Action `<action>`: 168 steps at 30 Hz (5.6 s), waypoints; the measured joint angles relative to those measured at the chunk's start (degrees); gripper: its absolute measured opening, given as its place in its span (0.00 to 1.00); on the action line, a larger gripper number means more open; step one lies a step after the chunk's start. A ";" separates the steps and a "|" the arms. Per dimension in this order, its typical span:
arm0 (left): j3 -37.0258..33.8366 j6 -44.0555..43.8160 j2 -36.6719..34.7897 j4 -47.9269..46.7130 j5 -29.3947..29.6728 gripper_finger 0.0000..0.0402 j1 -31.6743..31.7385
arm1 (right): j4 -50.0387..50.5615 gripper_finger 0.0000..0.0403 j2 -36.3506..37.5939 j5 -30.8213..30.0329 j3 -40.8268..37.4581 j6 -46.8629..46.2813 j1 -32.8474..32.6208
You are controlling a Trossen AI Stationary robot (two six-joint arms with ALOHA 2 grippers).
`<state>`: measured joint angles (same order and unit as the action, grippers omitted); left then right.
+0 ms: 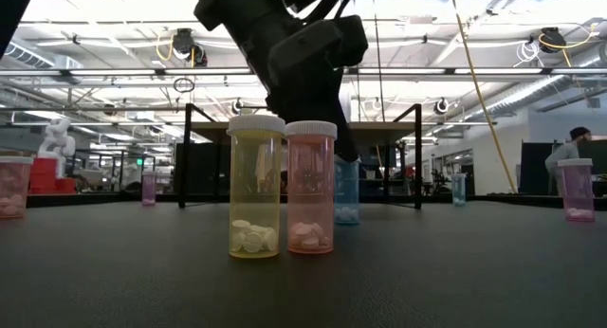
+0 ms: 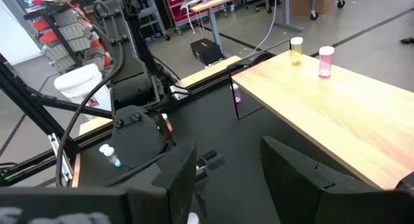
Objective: Pick and place medicine bottles onto shelf by color
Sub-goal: Put the middle blue pill bottle on the shelf
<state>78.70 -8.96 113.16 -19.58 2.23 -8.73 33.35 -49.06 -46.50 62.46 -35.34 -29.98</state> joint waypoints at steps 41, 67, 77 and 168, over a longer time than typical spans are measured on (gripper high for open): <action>10.00 2.51 -1.60 -10.95 -0.91 0.31 3.87 | 5.22 0.41 0.53 0.26 0.00 6.08 2.22; 42.80 5.23 -1.64 -22.32 2.05 0.31 31.24 | -22.60 0.41 8.40 31.07 -33.36 -1.38 11.69; 42.84 4.73 -0.26 -20.05 -2.23 0.31 38.35 | -23.25 0.41 7.35 33.38 -34.86 -1.83 17.45; 42.77 18.93 7.63 -25.58 -2.81 0.38 41.24 | -22.39 0.41 7.34 36.22 -34.88 -9.97 31.19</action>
<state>121.47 9.98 120.79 -45.16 -0.58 32.51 10.96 -41.71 -10.28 27.57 -45.31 1.21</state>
